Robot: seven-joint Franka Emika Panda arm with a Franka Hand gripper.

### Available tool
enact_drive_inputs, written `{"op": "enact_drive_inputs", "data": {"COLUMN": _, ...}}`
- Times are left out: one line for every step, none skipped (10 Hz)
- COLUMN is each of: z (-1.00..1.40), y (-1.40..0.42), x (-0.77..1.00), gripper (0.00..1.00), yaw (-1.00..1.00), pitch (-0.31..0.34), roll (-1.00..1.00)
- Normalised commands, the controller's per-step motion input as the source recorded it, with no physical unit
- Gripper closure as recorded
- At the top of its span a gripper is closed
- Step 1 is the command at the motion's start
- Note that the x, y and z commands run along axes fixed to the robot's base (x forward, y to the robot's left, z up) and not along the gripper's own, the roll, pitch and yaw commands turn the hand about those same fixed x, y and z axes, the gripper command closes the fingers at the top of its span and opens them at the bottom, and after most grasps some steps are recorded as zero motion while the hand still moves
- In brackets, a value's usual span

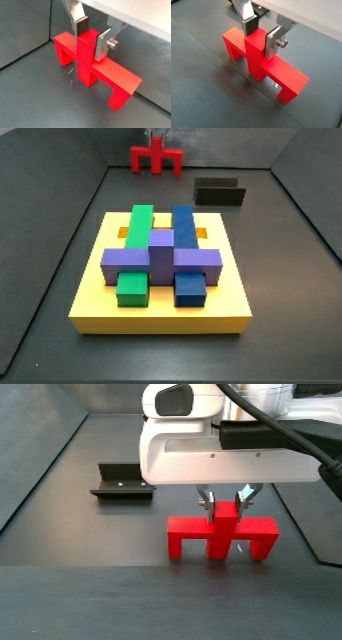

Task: Pick up the red object. Move up. Move to above the board. Insert the red object.
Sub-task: Pick up the red object, then move up, then move to above the board.

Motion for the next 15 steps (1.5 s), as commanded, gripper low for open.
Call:
{"op": "enact_drive_inputs", "data": {"z": 0.0, "y": 0.0, "x": 0.0, "gripper": 1.0, "yaw": 0.0, "pitch": 0.0, "roll": 0.0}}
{"op": "enact_drive_inputs", "data": {"z": 0.0, "y": 0.0, "x": 0.0, "gripper": 1.0, "yaw": 0.0, "pitch": 0.0, "roll": 0.0}}
{"op": "enact_drive_inputs", "data": {"z": 0.0, "y": 0.0, "x": 0.0, "gripper": 1.0, "yaw": 0.0, "pitch": 0.0, "roll": 0.0}}
{"op": "enact_drive_inputs", "data": {"z": 0.0, "y": 0.0, "x": 0.0, "gripper": 1.0, "yaw": 0.0, "pitch": 0.0, "roll": 0.0}}
{"op": "enact_drive_inputs", "data": {"z": 0.0, "y": 0.0, "x": 0.0, "gripper": 1.0, "yaw": 0.0, "pitch": 0.0, "roll": 0.0}}
{"op": "enact_drive_inputs", "data": {"z": 0.83, "y": 0.0, "x": 0.0, "gripper": 1.0, "yaw": 0.0, "pitch": 0.0, "roll": 0.0}}
{"op": "enact_drive_inputs", "data": {"z": 0.78, "y": 0.03, "x": -0.04, "gripper": 1.0, "yaw": 0.06, "pitch": 0.026, "roll": 0.0}}
{"op": "enact_drive_inputs", "data": {"z": 0.54, "y": 0.02, "x": -0.04, "gripper": 1.0, "yaw": 0.05, "pitch": 0.045, "roll": 0.02}}
{"op": "enact_drive_inputs", "data": {"z": 0.26, "y": 0.02, "x": -0.01, "gripper": 1.0, "yaw": 0.04, "pitch": 0.038, "roll": 0.05}}
{"op": "enact_drive_inputs", "data": {"z": 1.4, "y": 0.0, "x": 0.0, "gripper": 1.0, "yaw": 0.0, "pitch": 0.0, "roll": 0.0}}
{"op": "enact_drive_inputs", "data": {"z": 1.4, "y": 0.0, "x": -0.01, "gripper": 1.0, "yaw": -0.01, "pitch": 0.004, "roll": -0.01}}
{"op": "enact_drive_inputs", "data": {"z": 1.4, "y": -0.01, "x": -0.05, "gripper": 1.0, "yaw": 0.0, "pitch": 0.027, "roll": 0.01}}
{"op": "enact_drive_inputs", "data": {"z": 1.4, "y": -0.01, "x": -0.01, "gripper": 1.0, "yaw": 0.0, "pitch": 0.024, "roll": 0.01}}
{"op": "enact_drive_inputs", "data": {"z": 0.83, "y": 0.01, "x": 0.04, "gripper": 1.0, "yaw": 0.0, "pitch": 0.075, "roll": -0.01}}
{"op": "enact_drive_inputs", "data": {"z": 0.49, "y": 0.0, "x": 0.04, "gripper": 1.0, "yaw": -0.01, "pitch": 0.091, "roll": 0.0}}
